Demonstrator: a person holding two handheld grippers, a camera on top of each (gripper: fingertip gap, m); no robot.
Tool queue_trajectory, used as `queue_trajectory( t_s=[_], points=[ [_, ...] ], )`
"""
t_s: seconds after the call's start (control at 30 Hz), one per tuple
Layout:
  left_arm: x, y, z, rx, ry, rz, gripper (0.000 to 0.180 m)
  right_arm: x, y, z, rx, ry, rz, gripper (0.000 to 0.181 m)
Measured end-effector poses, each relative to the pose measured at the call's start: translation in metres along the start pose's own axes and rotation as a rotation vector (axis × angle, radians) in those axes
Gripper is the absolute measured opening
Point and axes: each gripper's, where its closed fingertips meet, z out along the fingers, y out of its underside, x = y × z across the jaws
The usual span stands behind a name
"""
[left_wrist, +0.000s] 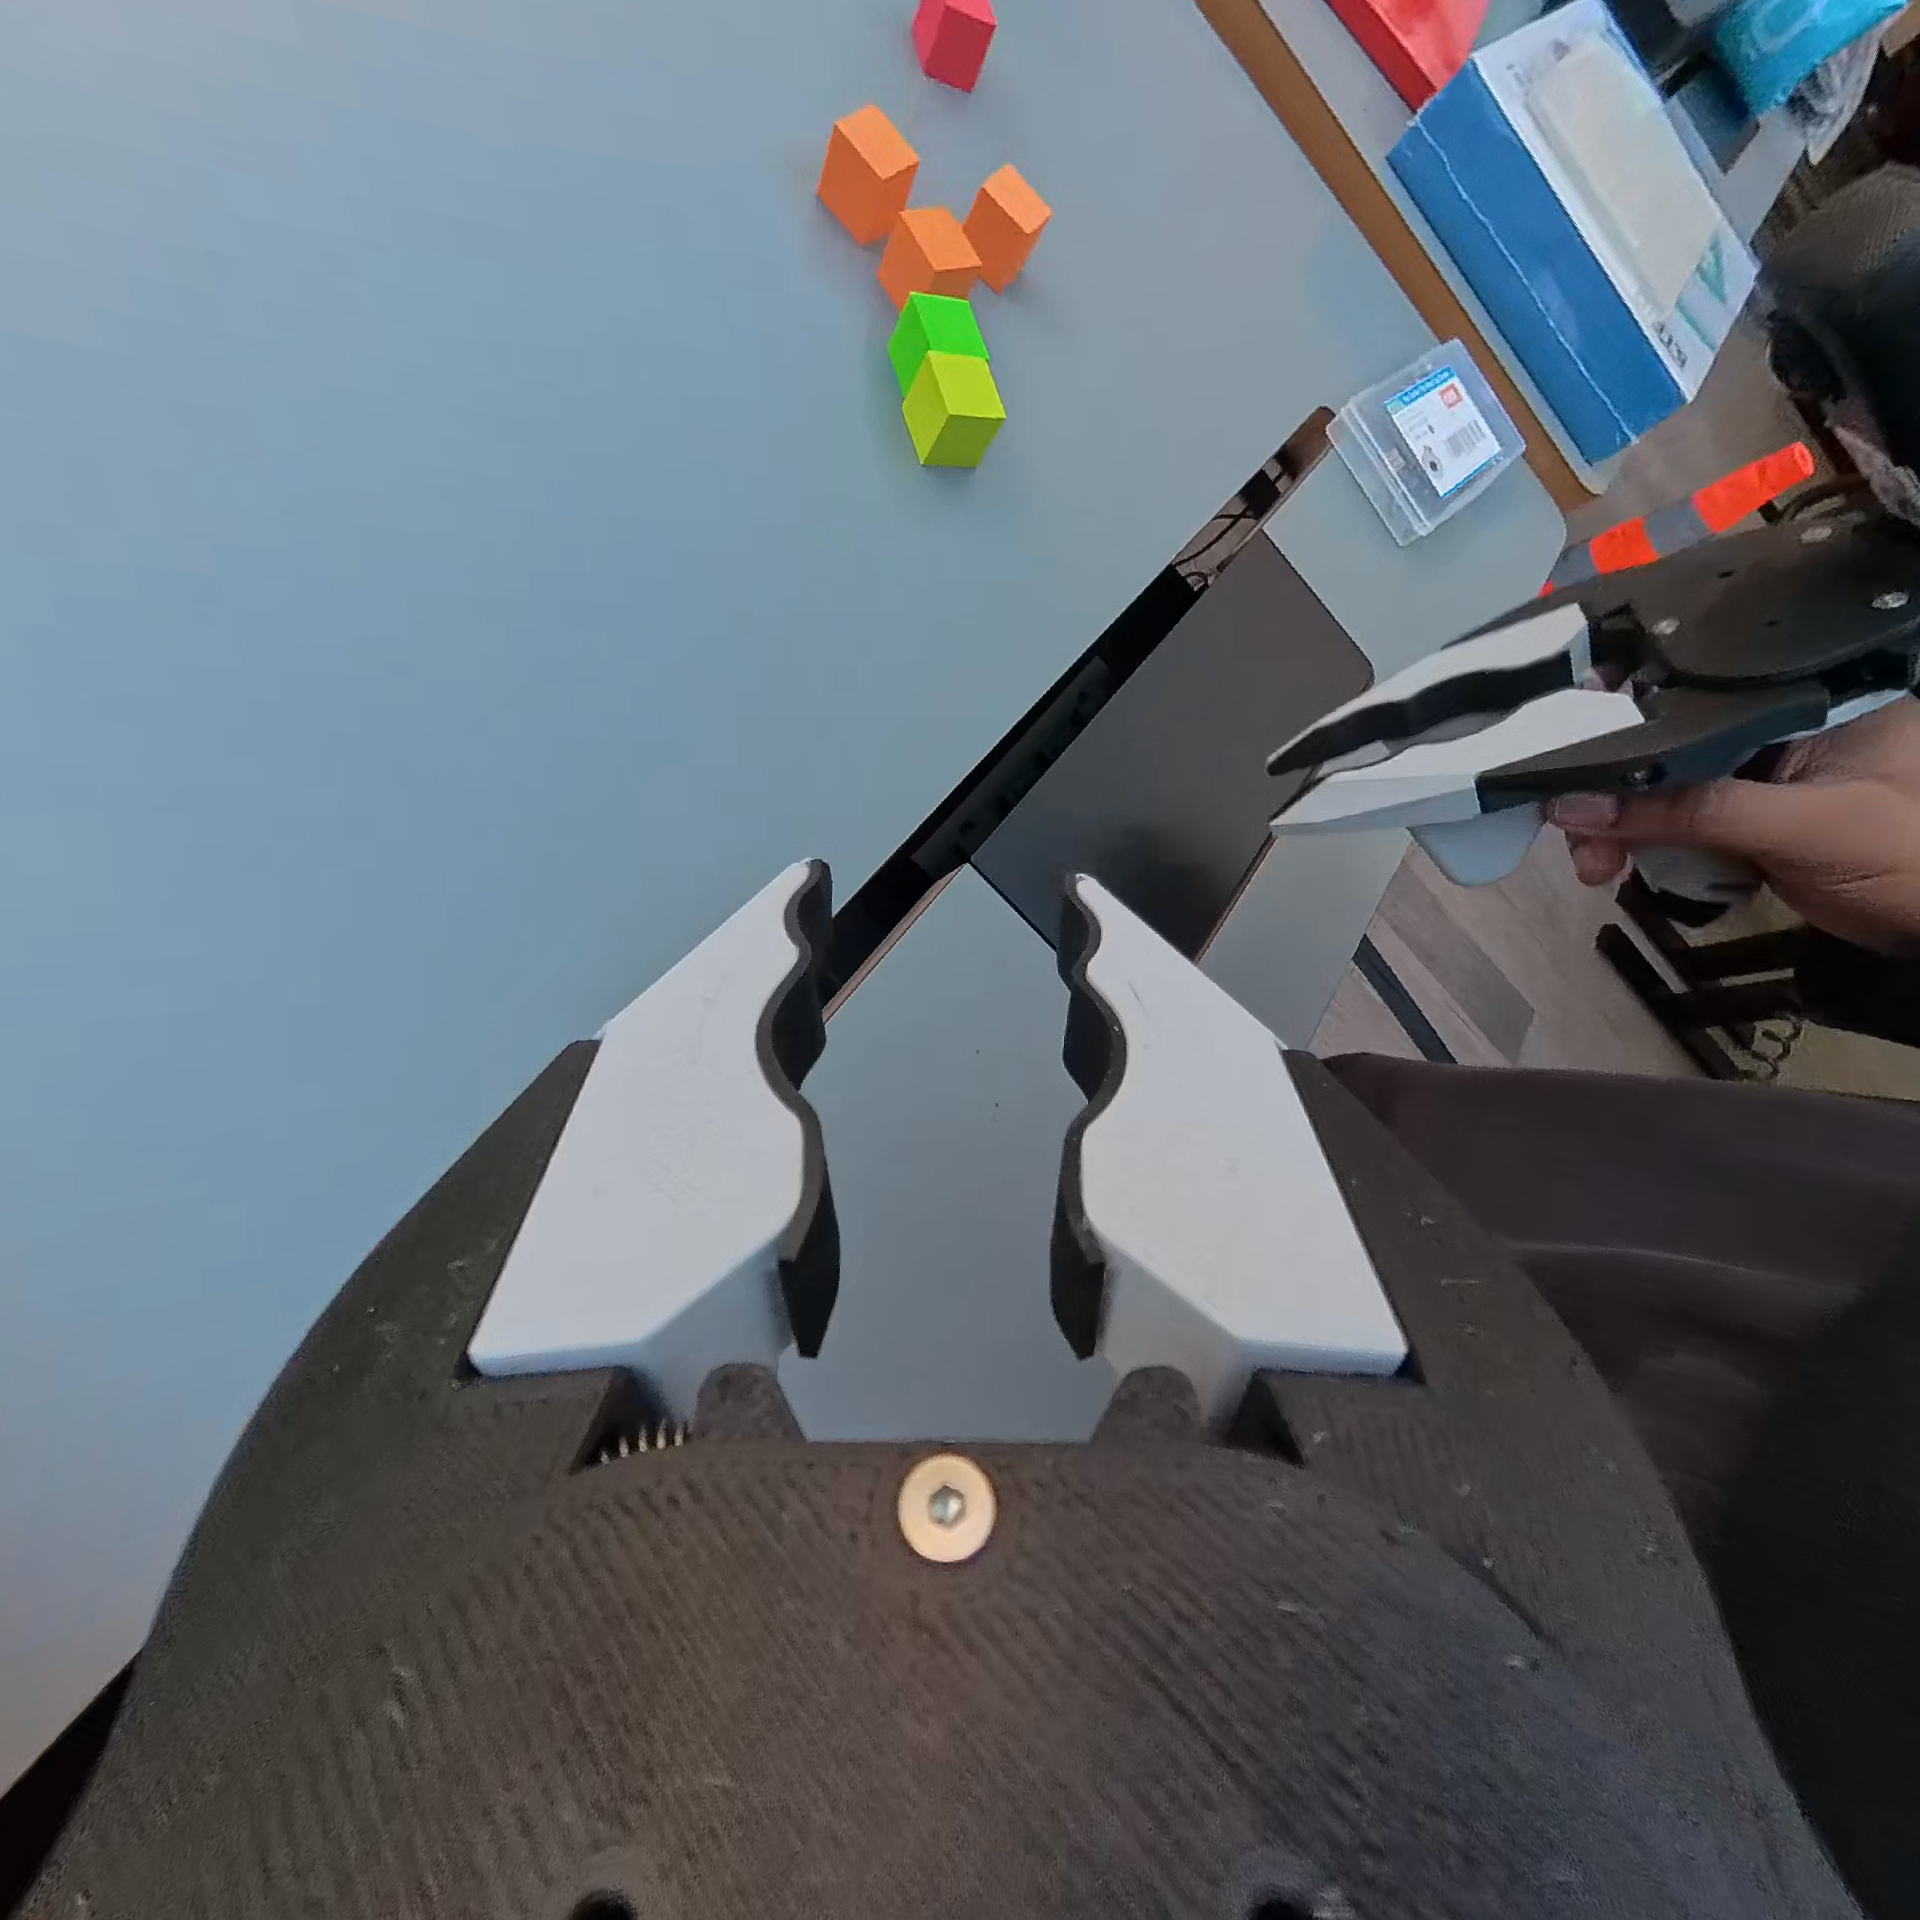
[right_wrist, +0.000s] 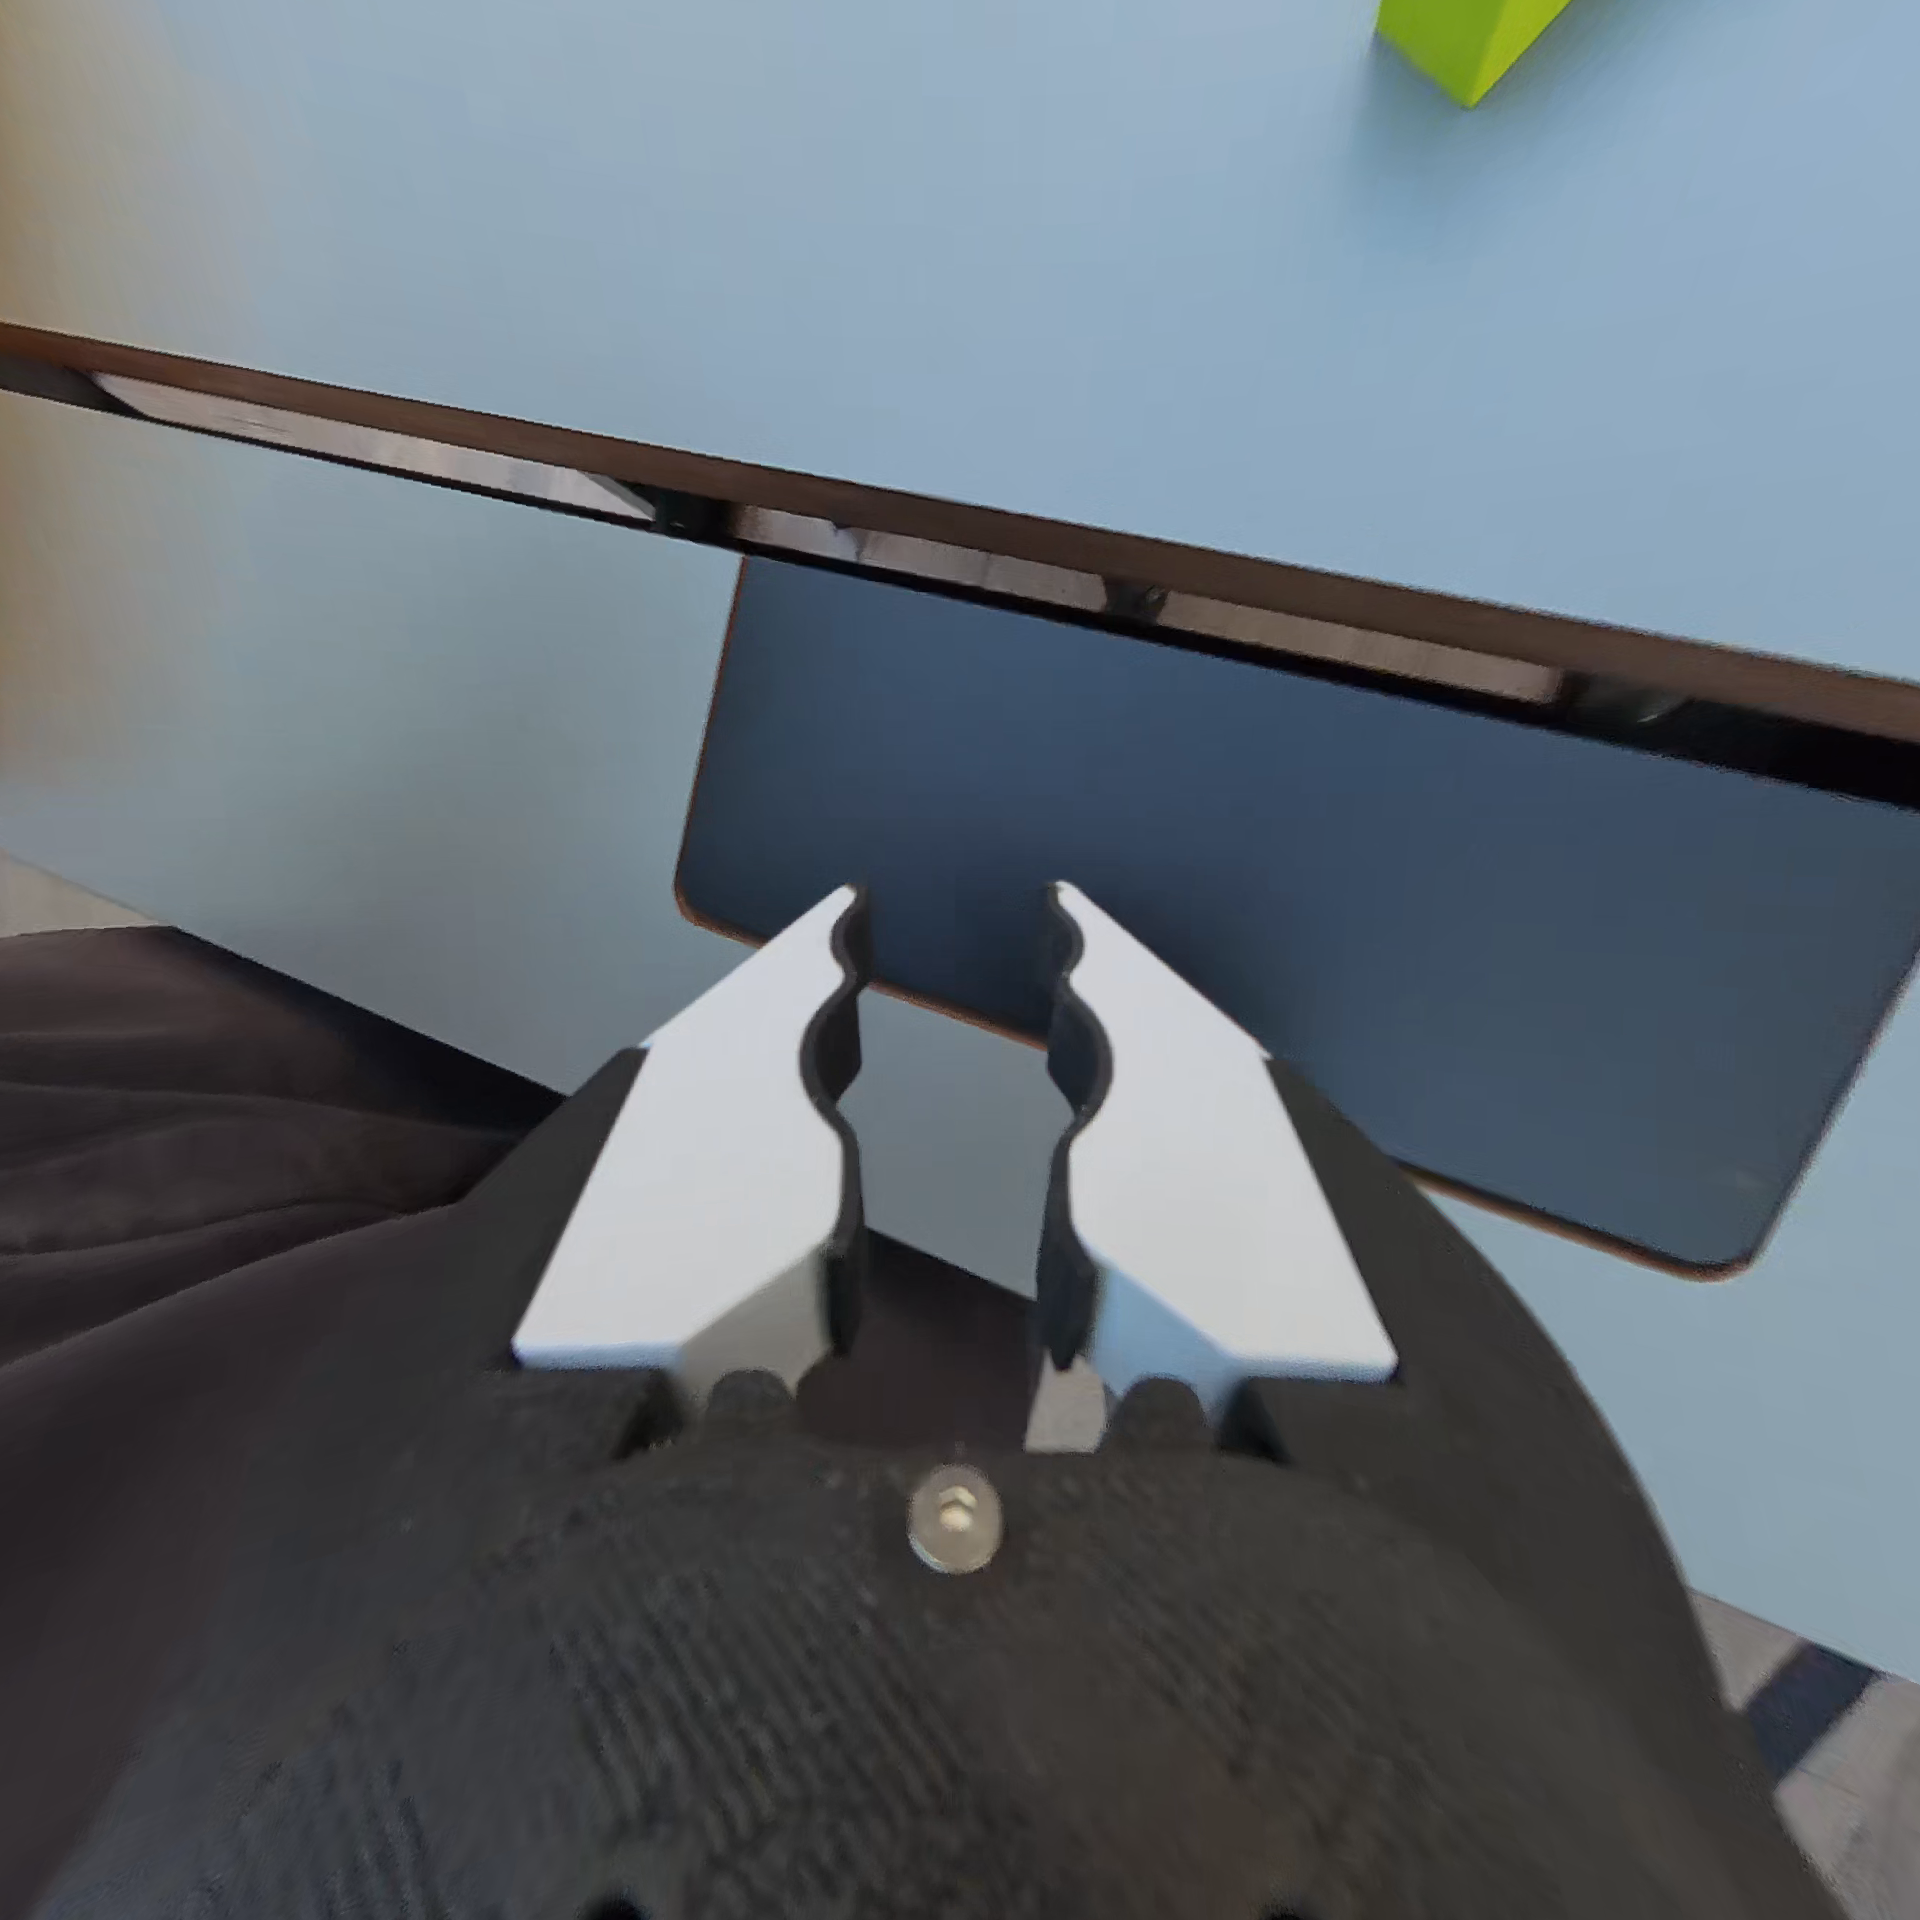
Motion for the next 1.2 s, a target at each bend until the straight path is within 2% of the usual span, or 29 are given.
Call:
queue_trajectory(
  t_s=[0.07, 0.17, 0.3, 0.4, 0.47, 0.57, 0.7, 0.87, 1.1, 1.2],
  points=[
    [0.004, -0.001, 0.003, -0.015, 0.011, 0.026, 0.041, 0.016, -0.014, -0.001, 0.006, 0.081, -0.093, 0.039],
    [0.011, -0.005, 0.008, -0.027, 0.011, 0.055, 0.041, 0.038, -0.056, 0.005, 0.049, 0.164, -0.231, 0.038],
    [0.020, -0.014, 0.015, -0.024, -0.021, 0.056, 0.040, 0.064, -0.121, 0.033, 0.123, 0.198, -0.279, 0.045],
    [0.028, -0.017, 0.026, -0.022, -0.067, 0.026, 0.040, 0.081, -0.146, 0.061, 0.101, 0.213, -0.319, 0.050],
    [0.036, -0.018, 0.036, -0.024, -0.100, -0.010, 0.040, 0.095, -0.157, 0.070, 0.105, 0.262, -0.379, 0.037],
    [0.050, -0.019, 0.053, -0.029, -0.166, -0.063, 0.040, 0.089, -0.162, 0.068, 0.099, 0.173, -0.428, 0.036],
    [0.071, -0.028, 0.077, 0.021, -0.226, -0.164, 0.039, 0.083, -0.159, 0.047, 0.171, 0.033, -0.512, 0.036],
    [0.074, -0.031, 0.085, 0.024, -0.283, -0.211, 0.039, 0.054, -0.126, 0.045, 0.146, -0.191, -0.607, 0.036],
    [0.049, -0.043, 0.073, 0.076, -0.291, -0.261, 0.038, 0.012, -0.141, 0.090, 0.050, -0.188, -0.723, 0.038],
    [0.039, -0.043, 0.069, 0.074, -0.264, -0.245, 0.039, 0.007, -0.155, 0.088, 0.054, -0.191, -0.666, 0.054]
  ],
)
